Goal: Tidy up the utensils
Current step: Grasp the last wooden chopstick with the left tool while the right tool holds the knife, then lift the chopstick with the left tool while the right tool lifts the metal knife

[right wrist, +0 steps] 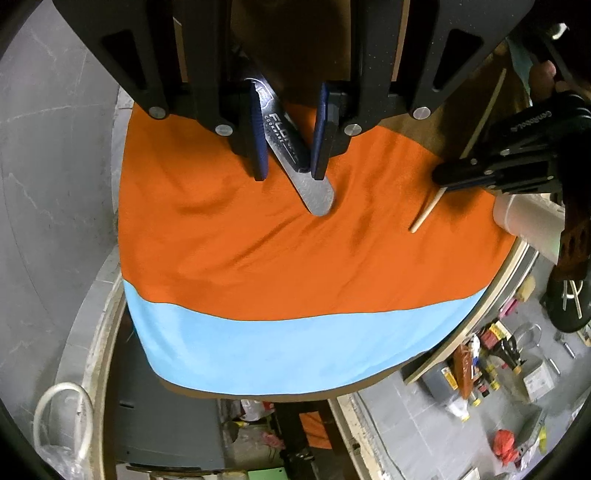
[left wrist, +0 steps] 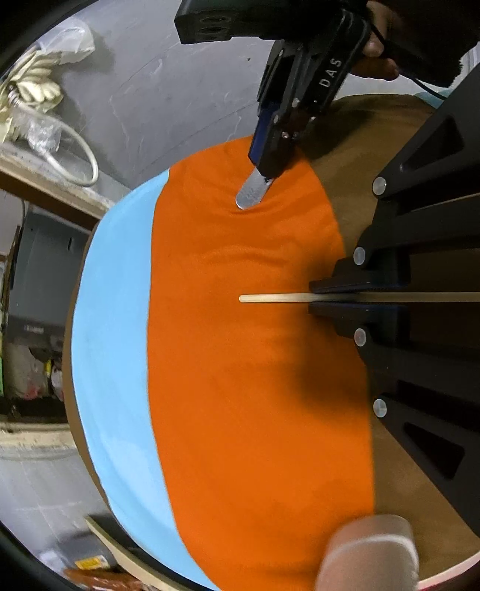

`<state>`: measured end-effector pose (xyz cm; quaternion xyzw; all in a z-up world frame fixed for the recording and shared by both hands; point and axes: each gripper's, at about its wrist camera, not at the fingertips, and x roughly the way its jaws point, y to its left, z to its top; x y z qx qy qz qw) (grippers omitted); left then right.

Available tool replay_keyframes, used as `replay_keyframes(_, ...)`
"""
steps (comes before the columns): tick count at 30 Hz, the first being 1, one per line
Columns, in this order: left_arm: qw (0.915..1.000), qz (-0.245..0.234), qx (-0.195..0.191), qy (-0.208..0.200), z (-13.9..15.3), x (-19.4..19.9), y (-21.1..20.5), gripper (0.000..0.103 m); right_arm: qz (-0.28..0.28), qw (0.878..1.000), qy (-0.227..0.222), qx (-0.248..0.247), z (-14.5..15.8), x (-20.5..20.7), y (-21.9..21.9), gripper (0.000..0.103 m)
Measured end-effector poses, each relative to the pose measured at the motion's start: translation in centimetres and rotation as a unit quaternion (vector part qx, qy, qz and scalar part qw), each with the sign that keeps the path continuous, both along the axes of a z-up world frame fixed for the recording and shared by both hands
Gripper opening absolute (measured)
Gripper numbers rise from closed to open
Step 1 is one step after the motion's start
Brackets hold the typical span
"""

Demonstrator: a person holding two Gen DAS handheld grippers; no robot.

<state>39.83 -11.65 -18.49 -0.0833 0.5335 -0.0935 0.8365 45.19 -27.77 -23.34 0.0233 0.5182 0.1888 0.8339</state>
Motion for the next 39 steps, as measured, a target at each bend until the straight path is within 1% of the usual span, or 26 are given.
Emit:
replay_keyframes(2, 1.0, 0.004, -0.008, 0.005, 0.0, -0.2, 0.5, 0.005, 0.01, 1.0, -0.002, -0.006, 0.0, 0.2, 0.3, 0.022)
replay_keyframes(6, 0.9999, 0.007, -0.009, 0.009, -0.1, -0.2, 0.7, 0.005, 0.045, 0.998, -0.007, -0.036, 0.3, 0.6, 1.7, 0.022)
replay_keyframes(9, 1.0, 0.006, -0.003, 0.007, -0.2, -0.3, 0.5, 0.006, 0.057, 0.998, 0.001, -0.036, 0.6, 0.5, 2.0, 0.023)
replay_keyframes(11, 0.9999, 0.009, -0.007, 0.007, -0.2, -0.5, 0.6, 0.006, 0.063, 0.997, 0.002, -0.038, 0.7, 0.3, 1.9, 0.023)
replay_keyframes(16, 0.9998, 0.013, -0.013, 0.006, -0.4, -0.7, 0.8, 0.006, 0.054, 0.998, 0.013, -0.036, 0.6, 0.0, 1.2, 0.02)
replay_keyframes(21, 0.9997, 0.015, -0.017, 0.005, -0.6, -0.7, 0.8, 0.006, 0.045, 0.996, 0.019, -0.068, 0.9, -0.4, 2.4, 0.016)
replay_keyframes(26, 0.9992, 0.021, -0.032, 0.005, -0.6, -0.8, 1.2, 0.006, 0.051, 0.996, 0.014, -0.078, 1.9, -1.5, 2.9, 0.011)
replay_keyframes(29, 0.9987, 0.027, -0.042, 0.005, -0.6, -0.9, 1.5, 0.006, 0.068, 0.994, 0.022, -0.08, 2.2, -2.4, 3.7, 0.01)
replay_keyframes(32, 0.9982, 0.032, -0.051, 0.006, -0.6, -1.1, 1.6, 0.006, 0.084, 0.99, 0.023, -0.109, 1.7, -3.2, 4.6, 0.01)
replay_keyframes(39, 0.9976, 0.041, -0.056, 0.009, -0.6, -1.5, 2.0, 0.006, 0.087, 0.984, 0.008, -0.156, 2.1, -2.9, 5.8, 0.01)
